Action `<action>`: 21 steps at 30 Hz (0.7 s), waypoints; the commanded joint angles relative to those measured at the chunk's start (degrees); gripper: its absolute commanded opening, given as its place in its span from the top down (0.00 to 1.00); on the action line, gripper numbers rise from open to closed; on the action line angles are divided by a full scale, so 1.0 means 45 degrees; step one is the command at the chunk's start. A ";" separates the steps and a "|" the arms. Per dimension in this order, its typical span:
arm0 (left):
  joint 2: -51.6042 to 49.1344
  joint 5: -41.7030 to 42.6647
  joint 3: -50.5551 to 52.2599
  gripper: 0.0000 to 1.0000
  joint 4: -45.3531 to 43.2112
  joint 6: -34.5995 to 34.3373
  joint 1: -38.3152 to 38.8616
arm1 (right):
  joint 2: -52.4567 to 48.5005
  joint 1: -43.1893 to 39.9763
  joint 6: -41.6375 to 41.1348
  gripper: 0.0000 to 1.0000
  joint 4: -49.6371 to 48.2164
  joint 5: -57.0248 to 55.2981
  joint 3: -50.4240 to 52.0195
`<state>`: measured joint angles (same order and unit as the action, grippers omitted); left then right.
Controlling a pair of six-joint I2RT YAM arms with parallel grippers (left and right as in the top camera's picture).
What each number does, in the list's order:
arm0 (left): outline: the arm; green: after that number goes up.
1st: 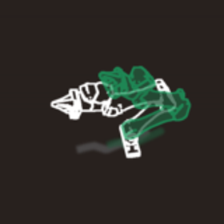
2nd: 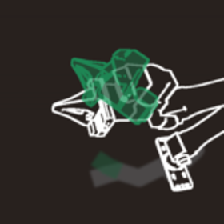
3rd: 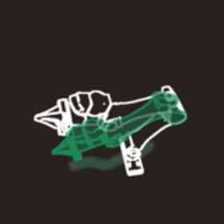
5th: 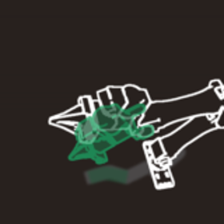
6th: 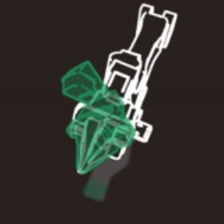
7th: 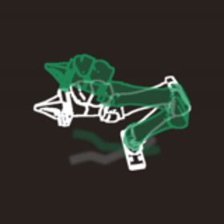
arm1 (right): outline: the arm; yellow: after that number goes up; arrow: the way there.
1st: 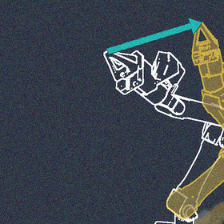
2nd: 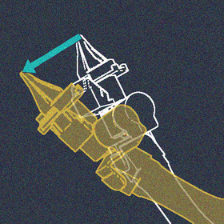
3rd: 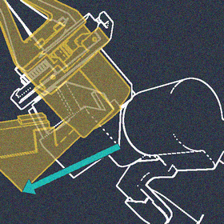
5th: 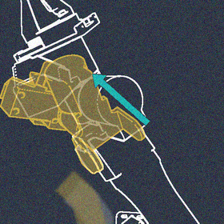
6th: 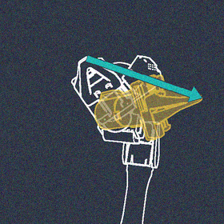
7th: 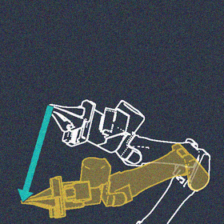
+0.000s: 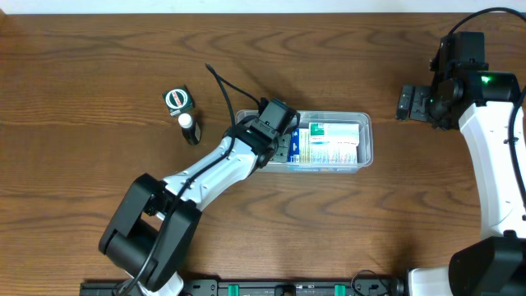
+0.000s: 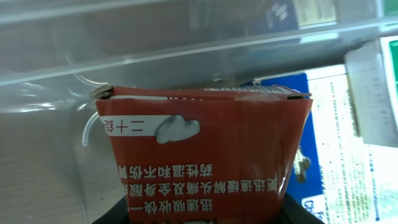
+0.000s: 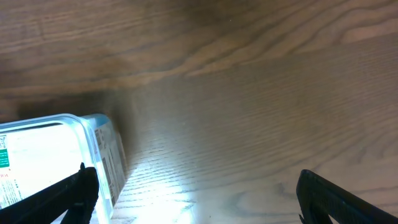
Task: Pack container
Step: 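Lower the red-and-white box into the container's left end, release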
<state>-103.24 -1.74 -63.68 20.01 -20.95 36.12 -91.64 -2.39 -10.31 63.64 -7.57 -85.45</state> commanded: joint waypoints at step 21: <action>-0.0141 -0.0194 -0.0141 0.55 -0.0107 -0.0471 -0.0102 | 0.0282 -0.0073 -0.0228 0.01 0.0019 -0.0175 -0.0199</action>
<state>-103.50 -1.74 -63.68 19.79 -22.55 36.01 -91.64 -2.39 -10.31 63.64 -7.57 -85.45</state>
